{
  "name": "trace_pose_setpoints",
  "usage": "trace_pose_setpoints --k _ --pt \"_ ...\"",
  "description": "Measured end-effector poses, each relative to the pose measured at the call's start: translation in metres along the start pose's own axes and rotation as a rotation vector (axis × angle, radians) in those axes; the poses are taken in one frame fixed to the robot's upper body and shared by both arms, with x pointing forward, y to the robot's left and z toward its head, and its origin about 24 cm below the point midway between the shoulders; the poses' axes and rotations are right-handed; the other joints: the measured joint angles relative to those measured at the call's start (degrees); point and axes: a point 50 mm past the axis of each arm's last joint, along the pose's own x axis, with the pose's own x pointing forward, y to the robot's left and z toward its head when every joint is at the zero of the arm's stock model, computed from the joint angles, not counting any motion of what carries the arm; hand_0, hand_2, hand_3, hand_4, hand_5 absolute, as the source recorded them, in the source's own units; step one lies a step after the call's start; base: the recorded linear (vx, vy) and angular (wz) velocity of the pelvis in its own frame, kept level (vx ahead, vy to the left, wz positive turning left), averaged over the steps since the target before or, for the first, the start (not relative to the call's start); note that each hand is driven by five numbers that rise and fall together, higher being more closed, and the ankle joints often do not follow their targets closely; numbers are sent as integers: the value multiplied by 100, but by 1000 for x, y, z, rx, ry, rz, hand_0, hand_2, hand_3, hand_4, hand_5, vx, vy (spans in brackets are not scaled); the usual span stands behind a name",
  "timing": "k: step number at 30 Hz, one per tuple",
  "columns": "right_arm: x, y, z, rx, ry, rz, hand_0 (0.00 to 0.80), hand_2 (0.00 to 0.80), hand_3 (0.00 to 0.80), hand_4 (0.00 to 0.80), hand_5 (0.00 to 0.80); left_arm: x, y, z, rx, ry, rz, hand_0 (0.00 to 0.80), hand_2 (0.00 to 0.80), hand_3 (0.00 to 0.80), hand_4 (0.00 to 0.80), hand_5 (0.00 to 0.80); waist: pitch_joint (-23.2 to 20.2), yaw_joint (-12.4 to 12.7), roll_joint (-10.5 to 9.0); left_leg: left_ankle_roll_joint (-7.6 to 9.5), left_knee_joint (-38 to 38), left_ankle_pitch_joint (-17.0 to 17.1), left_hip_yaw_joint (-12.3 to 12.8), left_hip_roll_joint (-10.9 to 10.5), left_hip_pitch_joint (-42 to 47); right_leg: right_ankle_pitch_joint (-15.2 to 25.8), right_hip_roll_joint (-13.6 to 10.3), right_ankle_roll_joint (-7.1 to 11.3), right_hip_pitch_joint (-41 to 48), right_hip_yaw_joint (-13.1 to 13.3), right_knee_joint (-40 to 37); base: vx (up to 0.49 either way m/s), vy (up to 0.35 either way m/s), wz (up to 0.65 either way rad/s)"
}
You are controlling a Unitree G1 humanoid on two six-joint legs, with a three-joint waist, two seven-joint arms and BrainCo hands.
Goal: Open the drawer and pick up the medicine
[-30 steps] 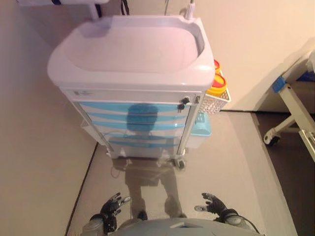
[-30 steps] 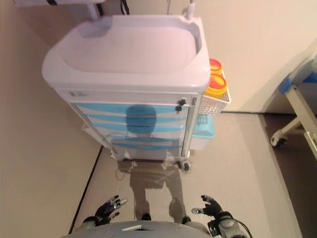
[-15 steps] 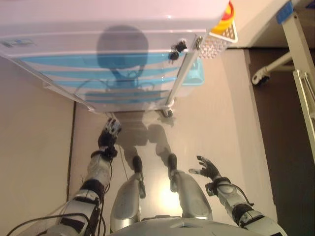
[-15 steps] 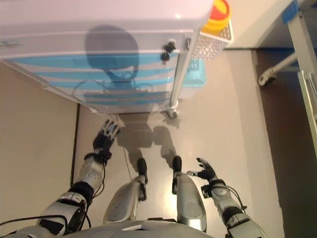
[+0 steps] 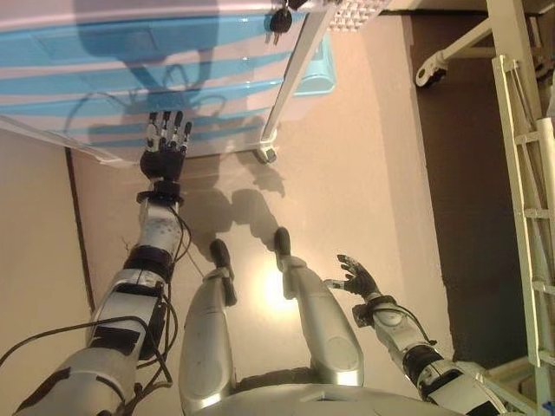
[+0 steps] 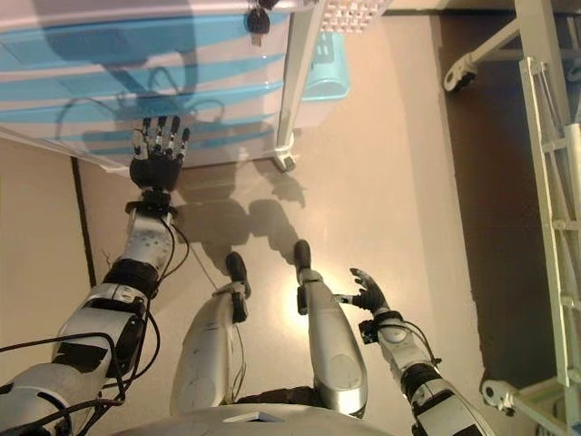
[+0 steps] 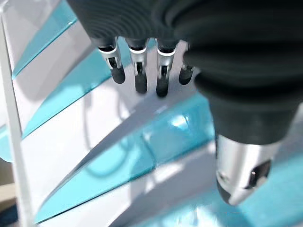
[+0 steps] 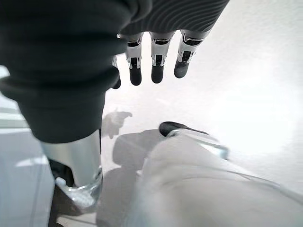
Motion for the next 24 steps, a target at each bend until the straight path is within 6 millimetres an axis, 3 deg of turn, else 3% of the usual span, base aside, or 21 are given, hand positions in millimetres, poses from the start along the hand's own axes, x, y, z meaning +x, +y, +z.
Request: trace_pose_setpoints --k 2,6,7,9,10,17,22,24 --pt "-1 2 -1 -12 0 9 0 0 0 0 0 13 -10 4 -53 -26 -23 0 0 0 0 0 -5 -33 -7 19 163 -54 -3 22 -170 38 8 18 -110 -1 24 0 1 -3" --pt "-1 4 4 -9 -33 15 0 0 0 0 0 17 -20 8 -156 -96 -139 0 0 0 0 0 -9 -177 -14 70 444 -135 -30 32 -544 54 0 50 -427 43 201 22 -1 -3" --pt "-1 4 4 -8 -40 13 0 0 0 0 0 18 -29 7 -189 -126 -237 85 85 85 85 85 -9 -196 -14 89 526 -147 -40 37 -637 55 -3 53 -508 48 264 43 -12 3" --pt "-1 4 5 -12 -48 14 0 0 0 0 0 17 -34 2 -249 -167 -272 417 417 417 417 417 -9 -250 -15 124 630 -166 -55 36 -749 53 -12 56 -594 52 341 38 -15 4" --pt "-1 4 6 -12 -53 16 0 0 0 0 0 17 -35 0 -262 -191 -275 800 800 800 800 800 -9 -291 -15 137 654 -171 -56 27 -787 44 -26 69 -632 56 377 43 -25 3" --pt "-2 5 4 -10 -42 22 0 0 0 0 0 7 -39 -12 -255 -252 -279 800 800 800 800 800 -4 -380 -8 223 706 -195 -87 -25 -767 -74 -111 100 -690 32 633 33 -45 6" --pt "-3 4 3 -17 -38 26 0 0 0 0 0 -12 -25 -20 -261 -168 -217 800 800 800 800 800 4 -353 4 212 409 -190 -146 -138 -320 -152 -183 -8 -624 12 1121 -9 -44 8" --pt "-3 4 2 -24 -29 26 0 0 0 0 0 -28 -14 -30 -291 -115 -183 800 800 800 800 800 7 -281 8 180 248 -170 -267 -203 -52 -153 -206 -8 -532 1 1307 -37 -47 3"
